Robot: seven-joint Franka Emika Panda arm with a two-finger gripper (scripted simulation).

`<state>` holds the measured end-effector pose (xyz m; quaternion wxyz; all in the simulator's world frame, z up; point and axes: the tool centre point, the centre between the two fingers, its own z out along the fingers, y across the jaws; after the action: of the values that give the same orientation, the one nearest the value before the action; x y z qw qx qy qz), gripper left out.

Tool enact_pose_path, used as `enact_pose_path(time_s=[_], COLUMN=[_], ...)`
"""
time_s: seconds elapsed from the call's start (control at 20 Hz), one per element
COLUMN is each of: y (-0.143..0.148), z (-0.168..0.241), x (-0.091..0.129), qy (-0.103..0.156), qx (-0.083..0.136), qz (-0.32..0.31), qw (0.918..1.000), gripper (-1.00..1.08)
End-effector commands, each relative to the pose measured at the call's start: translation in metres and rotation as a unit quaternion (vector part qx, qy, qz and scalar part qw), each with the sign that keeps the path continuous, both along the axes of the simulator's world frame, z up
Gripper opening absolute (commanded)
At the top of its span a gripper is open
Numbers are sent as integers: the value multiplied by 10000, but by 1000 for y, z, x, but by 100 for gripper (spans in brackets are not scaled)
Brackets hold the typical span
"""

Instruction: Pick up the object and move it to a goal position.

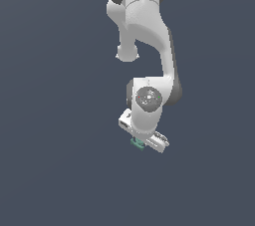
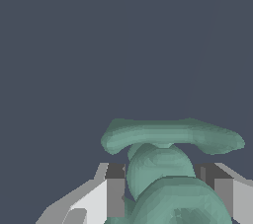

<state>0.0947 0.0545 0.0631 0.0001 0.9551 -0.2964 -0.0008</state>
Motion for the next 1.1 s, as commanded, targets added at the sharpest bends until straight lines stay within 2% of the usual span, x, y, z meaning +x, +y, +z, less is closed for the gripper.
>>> enact_pose_path(time_s=[0.0,1.05], y=[-15,-176], z=[16,191], x=[1,15], qy=[-8,-8], qx=[1,1], qz=[-6,-6], qw=[10000,10000], gripper=[-100,-100])
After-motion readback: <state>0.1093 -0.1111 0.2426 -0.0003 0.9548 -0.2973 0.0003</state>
